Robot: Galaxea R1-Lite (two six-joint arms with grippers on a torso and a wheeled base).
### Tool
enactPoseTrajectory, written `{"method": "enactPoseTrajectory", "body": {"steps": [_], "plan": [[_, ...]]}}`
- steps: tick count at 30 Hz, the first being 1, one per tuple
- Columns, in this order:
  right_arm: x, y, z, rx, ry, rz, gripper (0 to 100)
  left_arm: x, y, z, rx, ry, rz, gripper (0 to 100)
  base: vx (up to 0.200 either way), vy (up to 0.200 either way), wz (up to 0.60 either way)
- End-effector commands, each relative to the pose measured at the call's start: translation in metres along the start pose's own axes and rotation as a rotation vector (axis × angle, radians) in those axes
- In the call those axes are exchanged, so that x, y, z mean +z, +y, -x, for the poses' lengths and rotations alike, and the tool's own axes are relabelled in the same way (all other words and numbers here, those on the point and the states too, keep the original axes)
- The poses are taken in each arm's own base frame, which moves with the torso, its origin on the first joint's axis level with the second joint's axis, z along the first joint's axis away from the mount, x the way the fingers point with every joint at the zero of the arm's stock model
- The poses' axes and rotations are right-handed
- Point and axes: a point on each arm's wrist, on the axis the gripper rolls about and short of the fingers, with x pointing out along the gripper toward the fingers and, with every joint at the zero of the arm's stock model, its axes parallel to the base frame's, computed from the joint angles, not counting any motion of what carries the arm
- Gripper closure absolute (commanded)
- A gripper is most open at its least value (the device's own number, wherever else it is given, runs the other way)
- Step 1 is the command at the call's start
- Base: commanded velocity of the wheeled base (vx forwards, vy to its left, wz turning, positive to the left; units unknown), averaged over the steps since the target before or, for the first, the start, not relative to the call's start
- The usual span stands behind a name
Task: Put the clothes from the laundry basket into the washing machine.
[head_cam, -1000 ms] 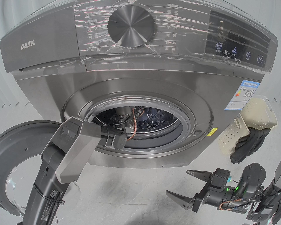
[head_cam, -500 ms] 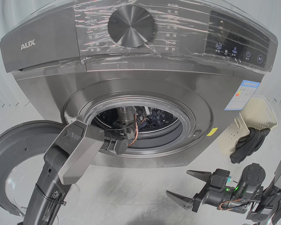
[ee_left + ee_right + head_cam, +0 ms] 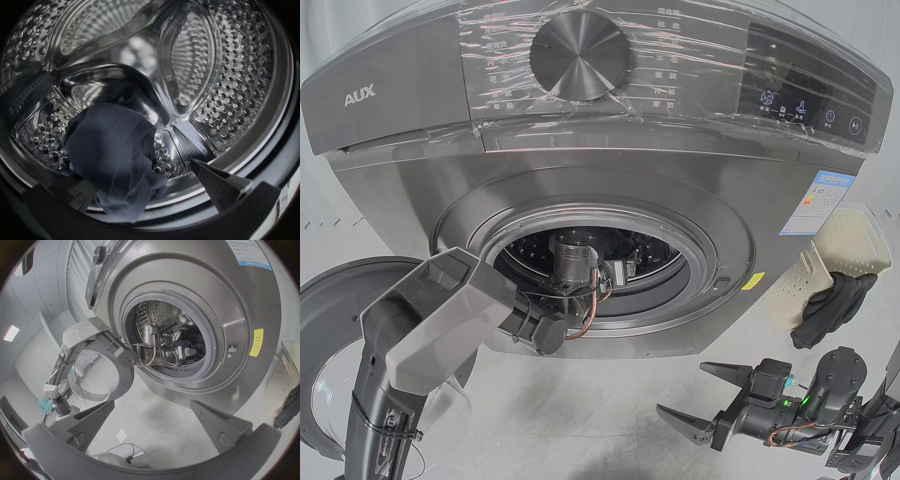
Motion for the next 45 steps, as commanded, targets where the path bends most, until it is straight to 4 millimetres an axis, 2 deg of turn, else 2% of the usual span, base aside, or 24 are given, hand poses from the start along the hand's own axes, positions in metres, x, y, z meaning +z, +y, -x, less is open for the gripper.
{"method": "enactPoseTrajectory", "body": {"steps": [1, 3, 4, 5, 6, 7, 13, 17, 20, 25, 27, 30, 33, 34, 35, 37, 42, 45], "plan": [[0.000, 0.000, 0.000, -0.001, -0.001, 0.000, 0, 0.033, -0.008, 0.041, -0.030, -0.008, -0.037, 0, 0.000, 0.000, 0.00], [0.001, 0.000, 0.001, -0.001, -0.004, 0.000, 0, 0.041, -0.013, 0.054, -0.049, -0.014, -0.040, 0, 0.000, 0.000, 0.00], [0.001, 0.000, 0.001, -0.001, -0.004, 0.000, 0, 0.041, -0.013, 0.054, -0.049, -0.014, -0.040, 0, 0.000, 0.000, 0.00], [0.001, 0.000, 0.001, 0.000, -0.007, 0.000, 0, 0.053, -0.015, 0.067, -0.068, -0.026, -0.036, 0, 0.000, 0.000, 0.00], [0.001, 0.000, 0.001, 0.000, -0.007, 0.000, 0, 0.053, -0.016, 0.070, -0.073, -0.025, -0.037, 0, 0.000, 0.000, 0.00], [0.003, 0.000, 0.001, 0.002, -0.013, 0.000, 0, 0.053, -0.018, 0.081, -0.093, -0.008, -0.042, 0, 0.000, 0.000, 0.00], [0.001, 0.002, 0.003, 0.009, -0.007, 0.000, 0, 0.003, -0.019, 0.110, -0.121, 0.103, -0.080, 0, 0.000, 0.000, 0.00], [0.003, 0.004, 0.008, 0.019, -0.013, 0.002, 0, -0.018, -0.022, 0.126, -0.156, 0.092, -0.084, 0, 0.000, 0.000, 0.00], [0.005, 0.004, 0.010, 0.021, -0.025, 0.001, 0, -0.029, -0.022, 0.137, -0.176, 0.100, -0.093, 0, 0.000, 0.000, 0.00], [0.004, 0.004, 0.011, 0.020, -0.018, 0.002, 0, -0.032, -0.022, 0.151, -0.204, 0.079, -0.081, 0, 0.000, 0.000, 0.00], [0.005, 0.004, 0.014, 0.018, -0.026, 0.001, 0, -0.030, -0.023, 0.161, -0.226, 0.076, -0.079, 0, 0.000, 0.000, 0.00], [0.012, 0.003, 0.029, 0.016, -0.070, 0.001, 0, -0.019, -0.022, 0.191, -0.268, 0.074, -0.079, 0, 0.000, 0.000, 0.00], [0.017, 0.003, 0.036, 0.013, -0.097, -0.004, 0, -0.012, -0.021, 0.207, -0.284, 0.067, -0.074, 0, 0.000, 0.000, 0.00], [0.022, 0.003, 0.041, 0.013, -0.125, -0.011, 0, -0.005, -0.019, 0.221, -0.294, 0.057, -0.070, 0, 0.000, 0.000, 0.00], [0.026, 0.002, 0.046, 0.009, -0.145, -0.018, 0, 0.004, -0.014, 0.239, -0.298, 0.037, -0.064, 0, 0.000, 0.000, 0.00], [0.031, -0.002, 0.052, -0.012, -0.178, -0.012, 0, 0.014, -0.005, 0.258, -0.300, 0.013, -0.057, 0, 0.000, 0.000, 0.00], [0.035, -0.013, 0.063, -0.089, -0.179, 0.051, 0, 0.025, 0.019, 0.303, -0.297, -0.026, -0.043, 0, 0.000, 0.000, 0.00], [0.037, -0.020, 0.078, -0.151, -0.172, 0.065, 0, 0.028, 0.035, 0.333, -0.302, -0.057, -0.031, 0, -0.067, 0.000, 0.00]]}}
